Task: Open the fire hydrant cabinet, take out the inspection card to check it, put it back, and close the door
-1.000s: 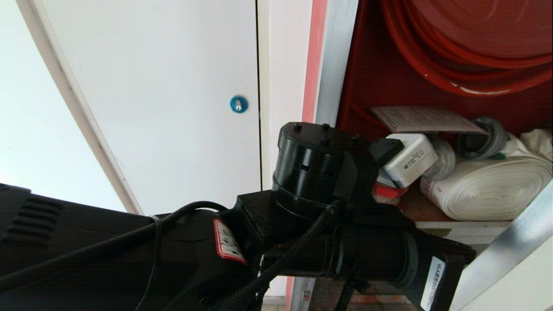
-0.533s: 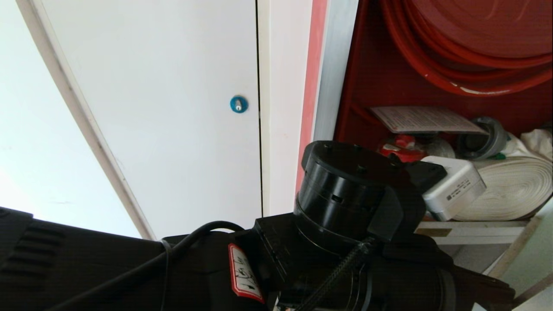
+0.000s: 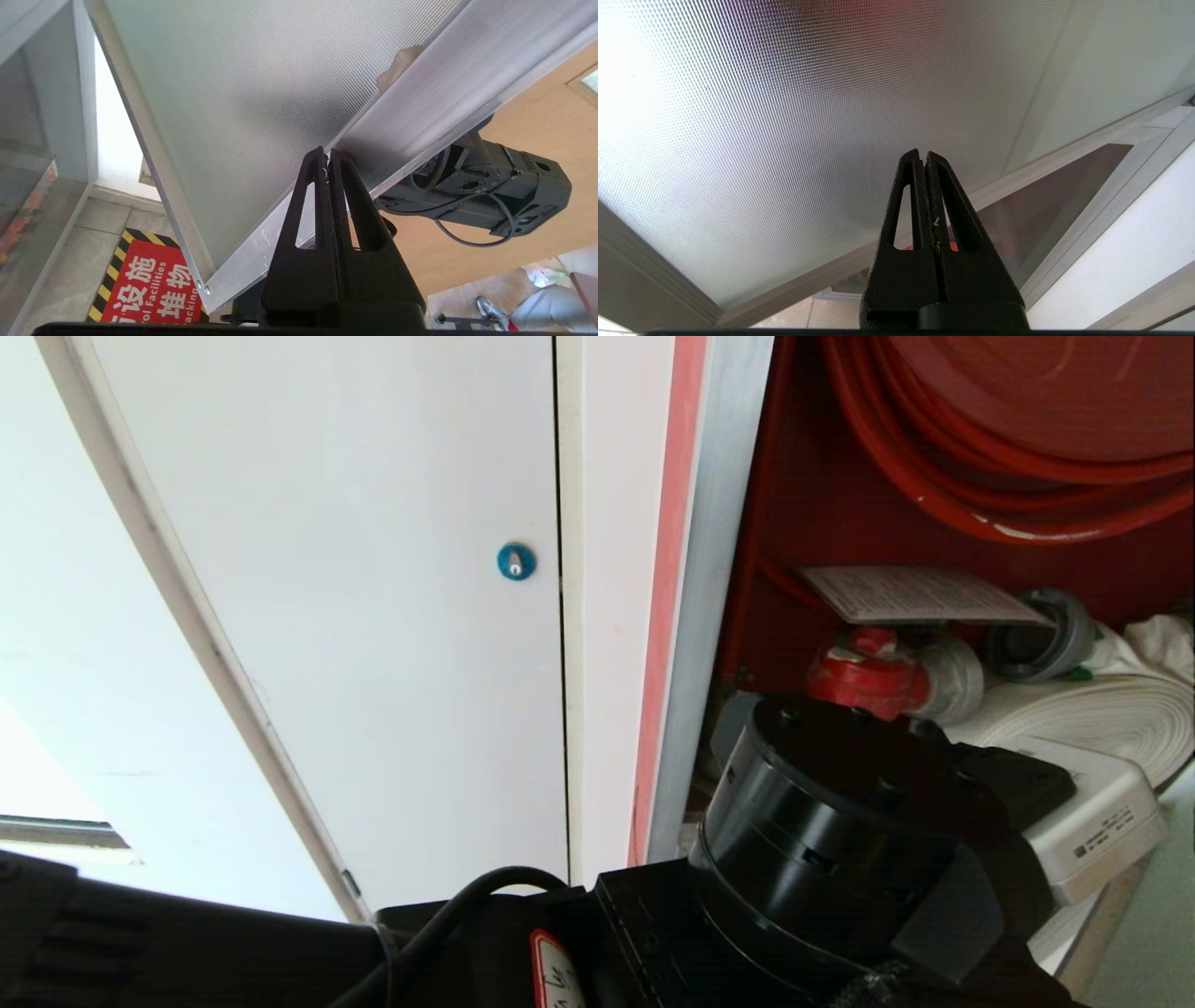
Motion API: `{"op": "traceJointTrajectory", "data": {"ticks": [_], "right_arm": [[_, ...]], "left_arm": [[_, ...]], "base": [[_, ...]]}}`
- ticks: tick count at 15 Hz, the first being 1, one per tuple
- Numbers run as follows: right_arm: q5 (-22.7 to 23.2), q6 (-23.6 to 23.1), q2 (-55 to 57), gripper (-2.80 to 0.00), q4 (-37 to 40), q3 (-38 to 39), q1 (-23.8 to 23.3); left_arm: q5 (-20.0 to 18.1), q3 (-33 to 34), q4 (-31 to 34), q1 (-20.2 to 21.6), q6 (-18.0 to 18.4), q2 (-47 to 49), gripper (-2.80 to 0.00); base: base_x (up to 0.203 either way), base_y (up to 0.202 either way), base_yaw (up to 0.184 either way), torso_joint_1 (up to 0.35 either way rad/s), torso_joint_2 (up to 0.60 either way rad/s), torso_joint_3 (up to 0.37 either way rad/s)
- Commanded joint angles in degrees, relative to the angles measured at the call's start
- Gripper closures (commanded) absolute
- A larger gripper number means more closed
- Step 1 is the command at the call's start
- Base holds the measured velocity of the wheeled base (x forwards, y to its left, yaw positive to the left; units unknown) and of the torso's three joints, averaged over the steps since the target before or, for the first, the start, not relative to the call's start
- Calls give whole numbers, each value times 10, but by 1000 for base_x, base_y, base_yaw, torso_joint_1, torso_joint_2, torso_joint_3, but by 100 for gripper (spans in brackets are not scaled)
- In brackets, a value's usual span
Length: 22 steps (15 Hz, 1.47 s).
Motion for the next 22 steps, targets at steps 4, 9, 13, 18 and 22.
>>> {"op": "traceJointTrajectory", "data": {"ticks": [4,9,13,18,22], "right_arm": [[0,0,1,0,0,0,0],[0,0,1,0,0,0,0],[0,0,1,0,0,0,0],[0,1,1,0,0,0,0],[-1,1,1,0,0,0,0]], "left_arm": [[-1,0,-2,-18,-2,3,0],[-1,0,-2,-25,-2,0,0],[-1,4,-5,-29,-2,2,0],[-1,7,-5,-28,-2,3,0],[9,29,-9,8,0,2,0]], "base": [[0,0,0,0,0,0],[0,0,0,0,0,0],[0,0,0,0,0,0],[0,0,0,0,0,0],[0,0,0,0,0,0]]}}
